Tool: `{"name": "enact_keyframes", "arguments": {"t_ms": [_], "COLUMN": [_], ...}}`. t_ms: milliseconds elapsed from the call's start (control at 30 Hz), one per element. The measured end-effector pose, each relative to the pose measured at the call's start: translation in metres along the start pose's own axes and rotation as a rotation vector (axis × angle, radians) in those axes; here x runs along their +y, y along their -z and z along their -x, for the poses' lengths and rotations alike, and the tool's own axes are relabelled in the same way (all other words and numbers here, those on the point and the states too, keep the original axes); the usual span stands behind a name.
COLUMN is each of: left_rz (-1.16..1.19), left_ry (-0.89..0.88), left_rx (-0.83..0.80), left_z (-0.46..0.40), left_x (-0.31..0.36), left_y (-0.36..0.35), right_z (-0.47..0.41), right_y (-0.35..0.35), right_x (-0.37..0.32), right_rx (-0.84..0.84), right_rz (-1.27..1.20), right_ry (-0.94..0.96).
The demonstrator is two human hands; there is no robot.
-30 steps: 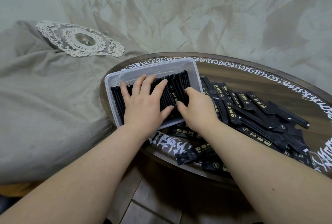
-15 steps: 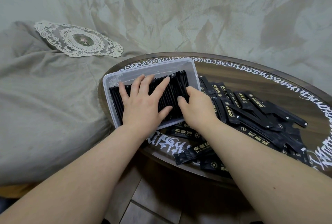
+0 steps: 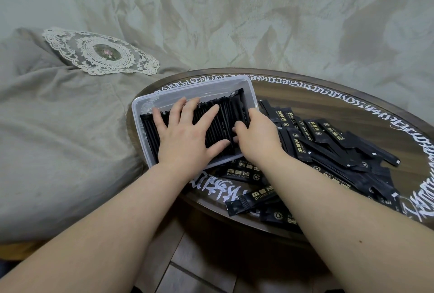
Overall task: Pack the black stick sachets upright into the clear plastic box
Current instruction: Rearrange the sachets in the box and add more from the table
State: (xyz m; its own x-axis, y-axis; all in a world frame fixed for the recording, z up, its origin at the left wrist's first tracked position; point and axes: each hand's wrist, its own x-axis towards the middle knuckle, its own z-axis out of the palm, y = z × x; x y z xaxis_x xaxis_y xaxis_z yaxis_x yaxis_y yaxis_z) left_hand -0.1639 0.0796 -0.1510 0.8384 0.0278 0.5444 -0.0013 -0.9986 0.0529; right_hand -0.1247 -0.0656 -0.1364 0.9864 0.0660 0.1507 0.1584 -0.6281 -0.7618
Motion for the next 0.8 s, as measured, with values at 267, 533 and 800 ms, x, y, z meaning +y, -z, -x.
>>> {"name": "enact_keyframes", "arguments": {"t_ms": [267, 533, 800], "left_rz": [0.001, -0.005, -0.003], "left_ry": [0.003, 0.002, -0.002], "left_rx": [0.007, 0.011, 0.010], "left_z": [0.0007, 0.0009, 0.0008], "left_x": [0.0008, -0.0004, -0.0003], "left_y": [-0.0008, -0.0029, -0.0024], "right_z": [0.0008, 0.0050, 0.0086], "right_y": [-0.0001, 0.0027, 0.0028], "right_x": [-0.0021, -0.0003, -0.0021], "right_rx": [-0.097, -0.121, -0.154], "right_rz": [0.170, 0.248, 0.296], "right_ry": [0.080, 0.185, 0.225]}}
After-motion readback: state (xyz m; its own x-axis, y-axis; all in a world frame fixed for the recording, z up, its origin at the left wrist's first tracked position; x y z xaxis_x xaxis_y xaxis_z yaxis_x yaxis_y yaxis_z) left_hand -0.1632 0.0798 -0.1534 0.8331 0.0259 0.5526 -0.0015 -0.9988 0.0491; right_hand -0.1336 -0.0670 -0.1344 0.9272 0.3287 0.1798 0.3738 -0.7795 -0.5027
